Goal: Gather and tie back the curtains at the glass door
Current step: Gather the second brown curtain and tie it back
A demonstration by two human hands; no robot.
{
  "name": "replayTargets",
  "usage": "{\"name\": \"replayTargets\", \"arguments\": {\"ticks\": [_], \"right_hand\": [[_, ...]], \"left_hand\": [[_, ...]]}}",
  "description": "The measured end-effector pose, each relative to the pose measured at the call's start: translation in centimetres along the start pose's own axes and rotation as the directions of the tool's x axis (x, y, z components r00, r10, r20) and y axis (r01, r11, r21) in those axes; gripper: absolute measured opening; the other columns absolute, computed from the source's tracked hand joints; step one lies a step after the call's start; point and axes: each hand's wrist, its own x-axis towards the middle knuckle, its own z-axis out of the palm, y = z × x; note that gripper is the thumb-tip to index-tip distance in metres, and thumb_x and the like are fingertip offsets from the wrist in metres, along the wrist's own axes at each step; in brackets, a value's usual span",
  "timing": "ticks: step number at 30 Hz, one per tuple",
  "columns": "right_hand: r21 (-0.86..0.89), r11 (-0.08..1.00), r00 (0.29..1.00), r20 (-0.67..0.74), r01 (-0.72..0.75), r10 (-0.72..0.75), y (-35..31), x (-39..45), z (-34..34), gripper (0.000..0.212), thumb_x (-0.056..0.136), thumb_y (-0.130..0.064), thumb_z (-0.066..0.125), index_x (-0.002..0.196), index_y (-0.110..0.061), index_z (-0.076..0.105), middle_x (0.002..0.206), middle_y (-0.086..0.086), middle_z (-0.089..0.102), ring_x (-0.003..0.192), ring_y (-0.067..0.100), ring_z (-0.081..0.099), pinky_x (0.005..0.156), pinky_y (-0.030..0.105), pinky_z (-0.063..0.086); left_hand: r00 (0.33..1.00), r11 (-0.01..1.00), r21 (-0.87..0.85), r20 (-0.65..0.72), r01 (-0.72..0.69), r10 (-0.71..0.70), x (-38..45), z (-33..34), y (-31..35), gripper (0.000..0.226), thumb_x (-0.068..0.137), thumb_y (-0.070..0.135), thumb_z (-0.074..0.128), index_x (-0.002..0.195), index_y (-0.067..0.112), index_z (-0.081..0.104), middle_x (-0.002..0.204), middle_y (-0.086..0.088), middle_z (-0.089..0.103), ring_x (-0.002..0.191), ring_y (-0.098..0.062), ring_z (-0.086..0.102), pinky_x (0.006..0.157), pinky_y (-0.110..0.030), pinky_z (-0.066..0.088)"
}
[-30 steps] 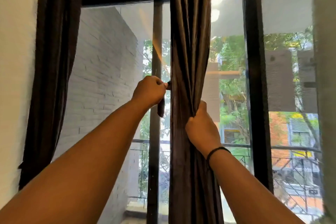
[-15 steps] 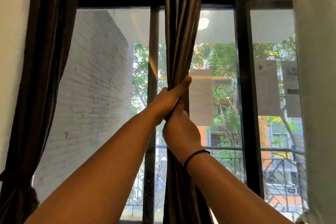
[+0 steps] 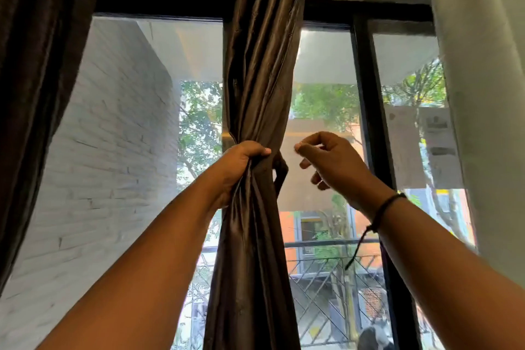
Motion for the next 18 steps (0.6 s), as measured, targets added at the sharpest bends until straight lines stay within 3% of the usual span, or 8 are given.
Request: {"name": "replayTargets", "arguments": {"ticks": [3,5,7,9,11,15,18], "right_hand": [[-0.046,0.995,0.987,0.131,-0.088,0.093,1.0,1.1,1.1,0.029,0.088,-0.034,0.060,0.115,-0.023,0.054,0.095,0.004,0.062,0.076,0.020,0.060,0.063,0.031,0.050],[0.031,0.992,0.977,0.178,-0.126,0.118,1.2,1.8,1.4,0.034,0.090,-0.027,0.057,0.123,-0.022,0.053,0.099,0.004,0.063,0.086,0.023,0.061,0.075,0.037,0.051],[0.222,0.948,0.932,0.332,-0.229,0.147,1.4,2.3,1.0,0.033,0.087,-0.028,0.058,0.117,-0.015,0.060,0.098,0.010,0.068,0.085,0.024,0.062,0.076,0.038,0.049],[0.265,0.916,0.880,0.448,-0.300,0.159,1.7,2.3,0.3,0.036,0.084,-0.034,0.063,0.112,-0.011,0.064,0.099,0.012,0.070,0.083,0.028,0.065,0.073,0.037,0.052],[0.196,0.943,0.896,0.409,-0.270,0.172,2.5,2.7,-0.5,0.035,0.085,-0.029,0.067,0.110,-0.004,0.066,0.097,0.015,0.071,0.075,0.027,0.064,0.064,0.033,0.054],[0.155,0.931,0.912,0.306,-0.331,0.273,3.7,4.0,-2.8,0.034,0.073,-0.013,0.077,0.098,0.008,0.067,0.085,0.020,0.056,0.065,0.026,0.051,0.054,0.026,0.037],[-0.195,0.966,0.972,0.125,-0.171,0.198,3.6,5.2,-5.1,0.024,0.076,-0.013,0.077,0.094,0.001,0.073,0.079,0.013,0.065,0.059,0.017,0.055,0.049,0.019,0.044]], "left_hand": [[0.998,0.994,-0.101,0.053,-0.040,0.045,0.6,0.2,-0.4,0.025,0.090,0.001,0.038,0.080,-0.004,0.061,0.059,-0.010,0.068,0.052,-0.017,0.068,0.043,-0.019,0.052],[0.995,0.982,-0.184,0.092,-0.030,0.047,1.0,0.4,-0.7,0.028,0.089,-0.001,0.036,0.080,-0.005,0.062,0.064,-0.014,0.067,0.056,-0.023,0.068,0.039,-0.021,0.050],[0.995,0.981,-0.191,0.093,-0.026,0.045,1.0,0.7,-0.9,0.028,0.089,0.002,0.039,0.075,-0.003,0.063,0.062,-0.016,0.063,0.055,-0.026,0.064,0.039,-0.021,0.050],[0.996,0.988,-0.149,0.079,-0.034,0.047,1.1,1.2,-1.2,0.028,0.091,0.002,0.038,0.072,-0.002,0.059,0.051,-0.012,0.060,0.043,-0.019,0.060,0.041,-0.020,0.050],[0.998,0.996,-0.070,0.033,-0.057,0.059,1.4,1.6,-1.6,0.029,0.092,0.001,0.036,0.071,-0.003,0.056,0.044,-0.008,0.059,0.035,-0.013,0.057,0.038,-0.017,0.048],[0.995,0.994,0.101,-0.086,-0.043,0.052,2.0,1.7,-2.4,0.021,0.089,0.008,0.048,0.074,0.000,0.061,0.055,-0.010,0.062,0.040,-0.013,0.059,0.043,-0.017,0.049],[0.990,0.978,0.201,-0.118,-0.048,0.073,2.2,1.9,-2.6,0.019,0.089,0.008,0.050,0.075,0.003,0.062,0.055,-0.006,0.062,0.043,-0.011,0.059,0.047,-0.018,0.050]]}}
